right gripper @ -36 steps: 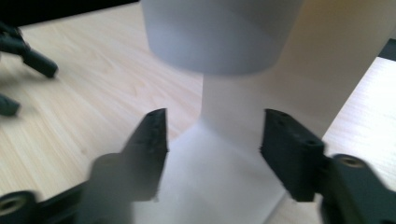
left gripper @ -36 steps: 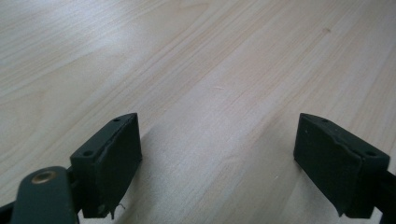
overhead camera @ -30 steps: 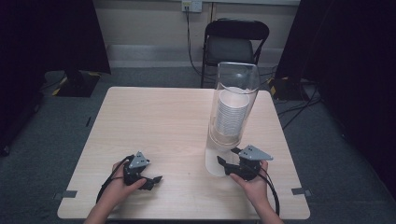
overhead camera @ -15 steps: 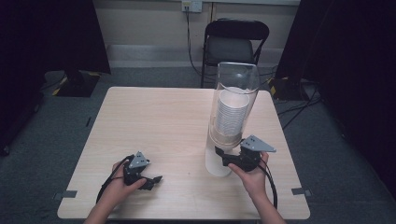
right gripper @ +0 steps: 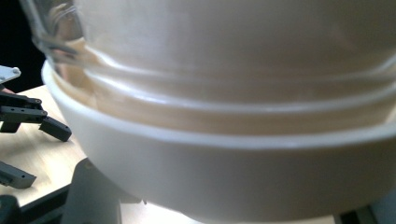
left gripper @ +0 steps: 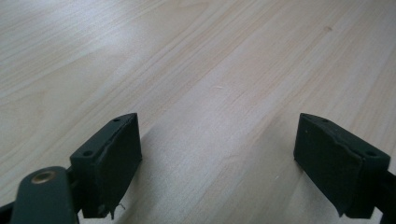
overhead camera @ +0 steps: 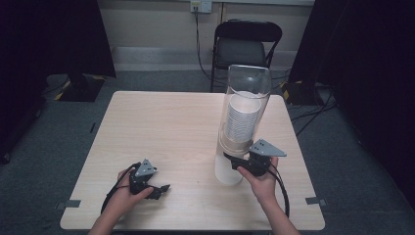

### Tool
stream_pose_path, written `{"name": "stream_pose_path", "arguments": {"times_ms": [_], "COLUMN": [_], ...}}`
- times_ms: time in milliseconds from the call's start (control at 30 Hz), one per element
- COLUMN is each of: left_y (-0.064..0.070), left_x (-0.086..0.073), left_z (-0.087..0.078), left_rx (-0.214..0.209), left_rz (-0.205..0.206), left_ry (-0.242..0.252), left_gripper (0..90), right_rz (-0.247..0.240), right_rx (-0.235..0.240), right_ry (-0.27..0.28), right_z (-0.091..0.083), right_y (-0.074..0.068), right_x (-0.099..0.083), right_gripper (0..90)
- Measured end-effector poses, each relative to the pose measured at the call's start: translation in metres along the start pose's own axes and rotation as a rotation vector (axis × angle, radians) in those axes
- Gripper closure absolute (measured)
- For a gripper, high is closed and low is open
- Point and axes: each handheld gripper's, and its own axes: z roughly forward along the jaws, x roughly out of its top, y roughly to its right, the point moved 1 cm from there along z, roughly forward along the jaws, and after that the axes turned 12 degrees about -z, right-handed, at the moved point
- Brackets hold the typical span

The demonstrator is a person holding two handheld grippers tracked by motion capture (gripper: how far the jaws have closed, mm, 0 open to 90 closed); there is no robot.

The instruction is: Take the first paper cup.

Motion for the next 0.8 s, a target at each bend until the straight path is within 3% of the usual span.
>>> {"name": "stream_pose_path", "arguments": {"times_ms": [100,133,200,233,267,300,567,667,800], "left_y": [0.000,0.000,0.000,0.000,0.000,0.000,0.000,0.000,0.000], "left_x": [0.000,0.000,0.000,0.000,0.000,0.000,0.000,0.000,0.000], "left_z": [0.000,0.000,0.000,0.000,0.000,0.000,0.000,0.000,0.000], "left_rx": [0.001,0.002,0.002,0.001,0.001,0.001,0.000,0.000,0.000], "left_rz": [0.003,0.003,0.003,0.001,0.002,0.000,0.000,0.003,0.002], "left_ry": [0.000,0.000,0.000,0.000,-0.003,-0.001,0.000,-0.002,-0.003], "left_gripper": [14.5,14.5,14.5,14.5,14.6,14.6,14.5,14.5,14.5], "right_rz": [-0.027,-0.045,-0.048,-0.036,-0.057,-0.072,-0.026,-0.013,-0.010], "right_rx": [-0.010,-0.011,0.008,0.022,0.017,0.012,0.057,0.037,0.022], "right_ry": [-0.004,-0.023,-0.121,-0.106,-0.153,-0.159,-0.123,-0.100,-0.084], "right_z": [-0.002,-0.001,0.005,0.006,0.005,0.002,0.002,0.000,-0.005], "right_y": [-0.003,-0.003,-0.004,-0.003,-0.003,-0.003,-0.004,-0.006,-0.004], "right_x": [-0.004,-0.006,-0.021,-0.033,-0.033,-0.033,-0.041,-0.037,-0.031], "right_gripper": [34.6,34.7,35.9,35.8,35.8,35.7,33.3,28.2,31.6]}}
